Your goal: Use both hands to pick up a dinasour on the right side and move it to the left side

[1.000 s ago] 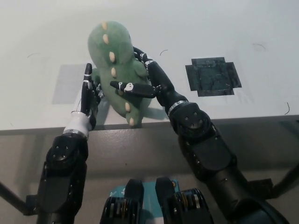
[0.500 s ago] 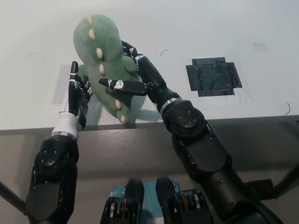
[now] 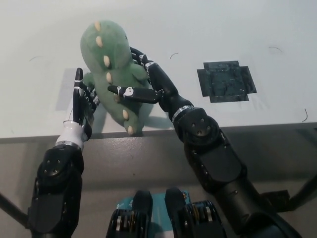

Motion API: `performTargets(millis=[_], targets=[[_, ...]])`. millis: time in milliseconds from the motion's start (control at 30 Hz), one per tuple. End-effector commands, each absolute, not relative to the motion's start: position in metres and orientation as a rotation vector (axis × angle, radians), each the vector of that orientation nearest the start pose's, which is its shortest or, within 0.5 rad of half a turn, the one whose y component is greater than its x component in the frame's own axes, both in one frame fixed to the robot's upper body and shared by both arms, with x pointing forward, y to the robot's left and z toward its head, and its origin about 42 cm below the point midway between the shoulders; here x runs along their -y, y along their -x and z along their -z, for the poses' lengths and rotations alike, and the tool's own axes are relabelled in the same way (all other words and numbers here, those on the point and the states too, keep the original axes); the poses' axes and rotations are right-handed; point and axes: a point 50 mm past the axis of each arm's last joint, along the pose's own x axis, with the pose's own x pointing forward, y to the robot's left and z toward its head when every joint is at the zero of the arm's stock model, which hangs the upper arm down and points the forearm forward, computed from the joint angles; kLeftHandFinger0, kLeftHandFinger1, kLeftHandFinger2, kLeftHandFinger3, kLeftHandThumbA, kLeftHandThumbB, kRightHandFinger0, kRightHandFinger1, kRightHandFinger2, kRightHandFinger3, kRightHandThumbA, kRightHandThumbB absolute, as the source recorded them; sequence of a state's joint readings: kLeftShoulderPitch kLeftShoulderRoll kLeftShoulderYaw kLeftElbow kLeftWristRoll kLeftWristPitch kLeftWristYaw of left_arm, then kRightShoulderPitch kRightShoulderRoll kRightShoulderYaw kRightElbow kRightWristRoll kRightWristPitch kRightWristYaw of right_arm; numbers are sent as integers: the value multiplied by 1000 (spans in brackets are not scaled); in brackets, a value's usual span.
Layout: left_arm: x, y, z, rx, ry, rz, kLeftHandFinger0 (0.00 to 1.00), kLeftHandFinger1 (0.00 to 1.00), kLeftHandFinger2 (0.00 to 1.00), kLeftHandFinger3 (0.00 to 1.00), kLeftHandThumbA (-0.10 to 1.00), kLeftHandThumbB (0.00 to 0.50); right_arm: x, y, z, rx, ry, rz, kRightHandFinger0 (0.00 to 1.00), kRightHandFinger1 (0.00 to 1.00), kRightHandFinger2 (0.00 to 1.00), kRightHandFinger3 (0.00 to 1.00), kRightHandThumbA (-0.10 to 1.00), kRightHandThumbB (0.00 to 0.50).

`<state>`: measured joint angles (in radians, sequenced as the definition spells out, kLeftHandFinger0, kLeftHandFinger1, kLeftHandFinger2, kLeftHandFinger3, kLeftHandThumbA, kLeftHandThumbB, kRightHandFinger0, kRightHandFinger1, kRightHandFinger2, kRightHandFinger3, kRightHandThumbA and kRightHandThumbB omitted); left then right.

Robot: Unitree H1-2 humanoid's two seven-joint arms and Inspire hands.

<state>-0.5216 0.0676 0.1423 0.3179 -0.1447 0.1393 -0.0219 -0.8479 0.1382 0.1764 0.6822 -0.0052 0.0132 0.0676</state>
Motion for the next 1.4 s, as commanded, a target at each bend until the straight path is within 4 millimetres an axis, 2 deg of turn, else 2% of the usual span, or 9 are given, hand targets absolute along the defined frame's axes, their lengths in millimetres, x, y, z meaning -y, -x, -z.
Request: performTargets(millis=[0,167,333,567,667,900,1200,1233,1367], targets=[[-217,-459,-217,157,196,60,1000,1000,1000,1000,1000,461,12,-491,-260,187,56,-556,1000,1000,1000,1000,1000,252],[-227,-462,-220,196,185,61,1000,1000,1000,1000,1000,455,31,-498,-267,195,54,-539,1000,1000,1000,1000,1000,277],[-238,-463,-230,237,169,73,1000,1000,1000,1000,1000,442,58,-506,-277,224,75,-501,1000,1000,1000,1000,1000,143],[-254,-466,-236,268,158,61,1000,1000,1000,1000,1000,471,96,-516,-284,236,84,-453,1000,1000,1000,1000,1000,211],[-259,-466,-237,271,155,56,1000,1000,1000,1000,1000,481,110,-516,-285,254,44,-451,1000,1000,1000,1000,1000,134],[-267,-461,-238,266,143,55,1000,1000,1000,1000,1000,499,129,-516,-282,244,46,-438,1000,1000,1000,1000,1000,87],[-269,-456,-239,285,140,55,1000,1000,1000,1000,1000,476,135,-511,-280,239,41,-438,1000,1000,1000,1000,1000,113],[-276,-454,-237,302,130,53,1000,1000,1000,1000,1000,474,138,-510,-280,239,21,-436,1000,1000,1000,1000,1000,153],[-296,-440,-235,302,88,47,1000,1000,1000,1000,1000,485,155,-506,-285,269,-3,-433,1000,1000,1000,1000,1000,134]])
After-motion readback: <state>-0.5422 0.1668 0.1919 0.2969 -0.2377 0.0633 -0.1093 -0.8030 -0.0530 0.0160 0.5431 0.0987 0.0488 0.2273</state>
